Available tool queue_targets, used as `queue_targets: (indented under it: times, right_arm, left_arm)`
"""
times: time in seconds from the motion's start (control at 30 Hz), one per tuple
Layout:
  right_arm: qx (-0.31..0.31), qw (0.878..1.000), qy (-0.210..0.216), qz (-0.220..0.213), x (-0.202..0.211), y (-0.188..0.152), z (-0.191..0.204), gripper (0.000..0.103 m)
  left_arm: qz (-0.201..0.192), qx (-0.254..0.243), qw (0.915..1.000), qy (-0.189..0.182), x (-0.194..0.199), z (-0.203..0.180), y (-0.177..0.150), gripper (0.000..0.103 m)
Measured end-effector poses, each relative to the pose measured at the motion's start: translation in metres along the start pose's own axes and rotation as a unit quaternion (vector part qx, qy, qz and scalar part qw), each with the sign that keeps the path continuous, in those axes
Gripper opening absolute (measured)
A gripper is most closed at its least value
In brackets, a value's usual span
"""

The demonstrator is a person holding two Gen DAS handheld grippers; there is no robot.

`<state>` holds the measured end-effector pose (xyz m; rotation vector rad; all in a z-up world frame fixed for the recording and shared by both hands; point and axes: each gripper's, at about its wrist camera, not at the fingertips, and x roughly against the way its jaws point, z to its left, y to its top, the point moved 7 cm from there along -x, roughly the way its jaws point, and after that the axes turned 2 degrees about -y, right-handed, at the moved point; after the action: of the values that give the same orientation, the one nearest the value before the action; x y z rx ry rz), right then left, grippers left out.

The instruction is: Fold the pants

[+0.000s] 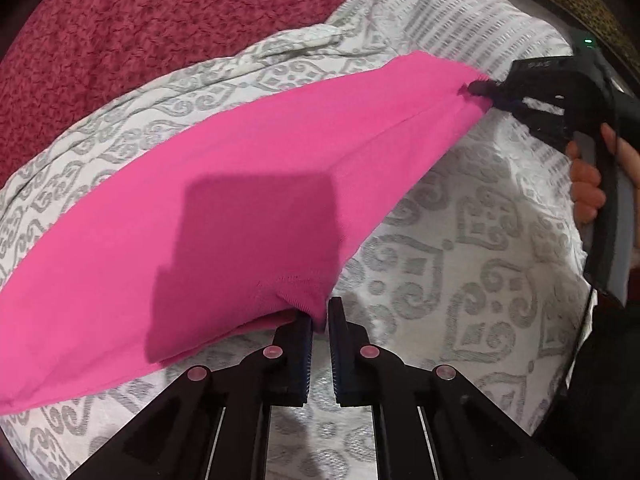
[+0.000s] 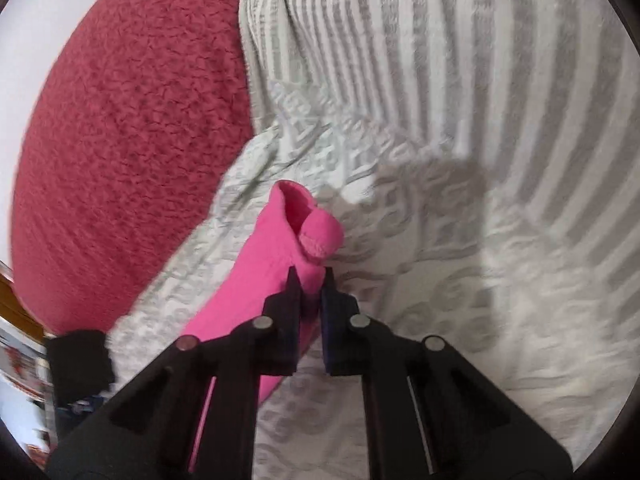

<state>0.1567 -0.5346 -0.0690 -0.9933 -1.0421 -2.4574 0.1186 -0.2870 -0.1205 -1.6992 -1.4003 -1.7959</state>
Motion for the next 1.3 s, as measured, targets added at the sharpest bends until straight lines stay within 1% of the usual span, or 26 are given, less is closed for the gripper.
queue_targets:
  times: [0.07, 0.13, 0.2, 0.23, 0.27, 0.33, 0.37, 0.4, 0.43, 0.47, 0.5, 0.6, 0.63, 0.7, 0.77, 0.8, 0.87, 0.93, 0.97, 1.03, 1.07, 1.13, 1.17, 1.23, 1.27, 1.3]
  right_arm:
    - [-0.012, 0.999, -0.023, 0.021, -0.012, -0.004, -0.016, 0.01]
    - [-0.031, 0.997, -0.044, 0.064, -0.028, -0.014, -0.038, 0.01]
    - [-0.039, 0.993, -0.059, 0.099, -0.044, -0.024, -0.056, 0.014]
    - [-0.037, 0.992, -0.055, 0.104, -0.046, -0.025, -0.059, 0.014]
    - [-0.031, 0.993, -0.047, 0.1, -0.044, -0.024, -0.06, 0.017]
    - [-0.019, 0.994, -0.06, 0.092, -0.037, -0.022, -0.062, 0.032]
    - [-0.016, 0.994, -0.075, 0.08, -0.032, -0.019, -0.064, 0.045]
    - [-0.011, 0.993, -0.105, 0.058, -0.024, -0.015, -0.068, 0.048]
    - [-0.006, 0.992, -0.122, 0.041, -0.018, -0.01, -0.069, 0.048]
    - [0.001, 0.991, -0.128, 0.026, -0.012, -0.006, -0.068, 0.048]
    - [0.01, 0.993, -0.113, 0.01, -0.006, -0.002, -0.061, 0.048]
    - [0.034, 0.998, -0.052, -0.001, 0.0, -0.001, -0.04, 0.048]
    - [0.041, 0.998, -0.046, -0.002, -0.003, 0.0, -0.033, 0.048]
    - [0.058, 0.997, -0.042, -0.001, -0.01, 0.002, -0.021, 0.048]
    - [0.064, 0.997, -0.036, -0.011, -0.014, 0.015, -0.013, 0.048]
    - [0.07, 0.997, -0.026, -0.015, -0.019, 0.025, -0.006, 0.053]
    - [0.095, 0.995, -0.03, 0.011, -0.039, 0.039, 0.007, 0.058]
    - [0.11, 0.992, -0.056, 0.033, -0.058, 0.053, 0.008, 0.058]
    - [0.114, 0.99, -0.069, 0.053, -0.071, 0.057, 0.008, 0.058]
    - [0.107, 0.984, -0.099, 0.105, -0.096, 0.055, 0.001, 0.057]
    - [0.098, 0.981, -0.105, 0.131, -0.106, 0.052, -0.003, 0.057]
    - [0.085, 0.983, -0.078, 0.144, -0.114, 0.048, -0.006, 0.056]
    - [0.077, 0.984, -0.066, 0.147, -0.118, 0.048, -0.005, 0.049]
    - [0.076, 0.982, -0.077, 0.154, -0.126, 0.046, -0.007, 0.023]
    - [0.082, 0.981, -0.084, 0.154, -0.128, 0.045, -0.006, 0.022]
    - [0.083, 0.983, -0.08, 0.141, -0.125, 0.045, -0.002, 0.021]
  left_arm:
    - [0.008, -0.002, 1.0, 0.0, -0.005, -0.003, -0.002, 0.007]
    - [0.017, -0.002, 0.9999, -0.003, -0.009, -0.005, -0.006, 0.007]
    - [0.019, -0.003, 0.9998, -0.004, -0.009, -0.006, -0.009, 0.007]
    - [0.019, -0.003, 0.9998, -0.006, -0.008, -0.005, -0.009, 0.007]
    - [0.021, 0.0, 0.9998, -0.008, -0.007, -0.004, -0.01, 0.007]
    - [0.026, 0.006, 0.9996, -0.012, -0.004, -0.001, -0.013, 0.011]
    - [0.03, 0.011, 0.9994, -0.01, -0.001, 0.002, -0.016, 0.015]
    - [0.031, 0.015, 0.9994, -0.008, 0.002, 0.005, -0.019, 0.022]
    - [0.03, 0.02, 0.9993, -0.006, 0.007, 0.008, -0.022, 0.027]
    - [0.029, 0.024, 0.9993, -0.006, 0.012, 0.011, -0.025, 0.031]
    - [0.025, 0.028, 0.9993, -0.004, 0.019, 0.015, -0.029, 0.037]
    - [0.007, 0.033, 0.9994, 0.007, 0.039, 0.027, -0.036, 0.049]
    - [0.001, 0.034, 0.9993, 0.013, 0.045, 0.032, -0.038, 0.055]
    - [-0.012, 0.04, 0.9987, 0.028, 0.057, 0.046, -0.041, 0.061]
    - [-0.017, 0.044, 0.998, 0.042, 0.066, 0.058, -0.042, 0.062]
    - [-0.02, 0.046, 0.9976, 0.048, 0.071, 0.064, -0.042, 0.062]
    - [-0.028, 0.051, 0.9968, 0.054, 0.079, 0.074, -0.04, 0.063]
    - [-0.037, 0.057, 0.9961, 0.056, 0.082, 0.085, -0.038, 0.064]
    - [-0.04, 0.059, 0.9958, 0.058, 0.083, 0.089, -0.037, 0.065]
    - [-0.042, 0.066, 0.9952, 0.059, 0.082, 0.1, -0.033, 0.065]
    - [-0.042, 0.068, 0.9951, 0.059, 0.078, 0.103, -0.029, 0.065]
    - [-0.04, 0.068, 0.9952, 0.058, 0.073, 0.108, -0.024, 0.065]
    - [-0.039, 0.067, 0.9954, 0.057, 0.07, 0.109, -0.023, 0.065]
    - [-0.041, 0.068, 0.9955, 0.052, 0.065, 0.111, -0.019, 0.065]
    - [-0.041, 0.069, 0.9956, 0.047, 0.063, 0.112, -0.017, 0.065]
    - [-0.042, 0.069, 0.9958, 0.043, 0.062, 0.113, -0.017, 0.065]
